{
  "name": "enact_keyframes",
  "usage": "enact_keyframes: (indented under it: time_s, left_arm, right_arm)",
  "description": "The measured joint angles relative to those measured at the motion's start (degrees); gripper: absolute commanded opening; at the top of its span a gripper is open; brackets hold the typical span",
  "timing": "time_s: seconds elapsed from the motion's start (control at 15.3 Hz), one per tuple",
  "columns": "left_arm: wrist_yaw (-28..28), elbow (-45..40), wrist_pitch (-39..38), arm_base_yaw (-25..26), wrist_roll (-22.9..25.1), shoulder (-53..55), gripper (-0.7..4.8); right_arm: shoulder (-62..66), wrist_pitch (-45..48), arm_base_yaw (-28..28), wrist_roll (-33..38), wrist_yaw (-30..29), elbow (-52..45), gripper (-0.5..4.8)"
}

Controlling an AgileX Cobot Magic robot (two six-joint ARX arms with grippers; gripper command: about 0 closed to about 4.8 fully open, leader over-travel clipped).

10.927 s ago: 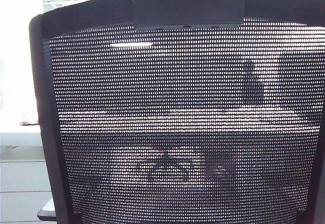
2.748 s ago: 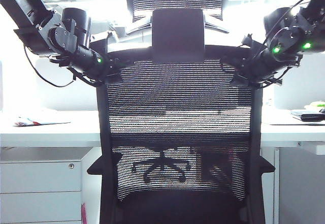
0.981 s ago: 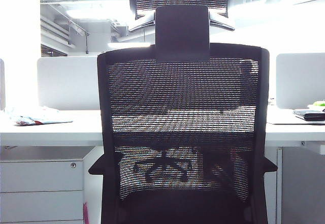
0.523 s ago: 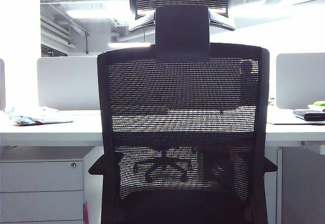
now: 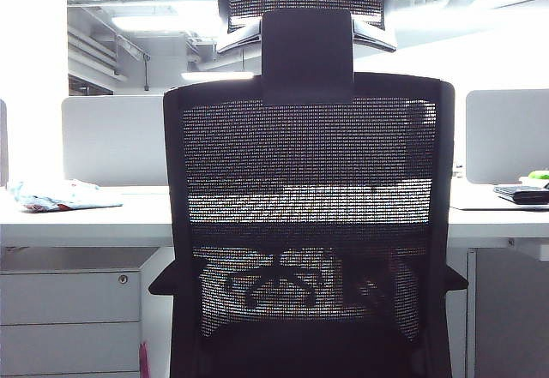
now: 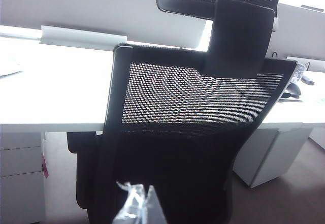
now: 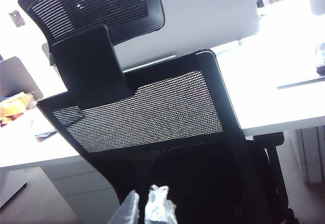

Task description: Push the black chair under the table.

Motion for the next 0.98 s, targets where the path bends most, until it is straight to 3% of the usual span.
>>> enact_keyframes:
  time_s: [0.72,0.85,0.98]
  left_arm:
    - [0.0,-0.02,-0.76,0.07,0.02,-4.09,-0.05]
    - [-0.63,0.15,-0.57,1.99,7.72,-5.57,-0.05]
    - [-2.19,-1.6,0.09,7.61,12.74,-5.6,-0.05]
  right_arm:
    - [0.04,-0.04,0.0,0.0,0.02,0.0,0.32]
    - [0.04,0.04,0.0,0.0,-0.04,0.0,0.32]
    - [0.04,-0.07,0.0,0.0,0.09,0.0,0.32]
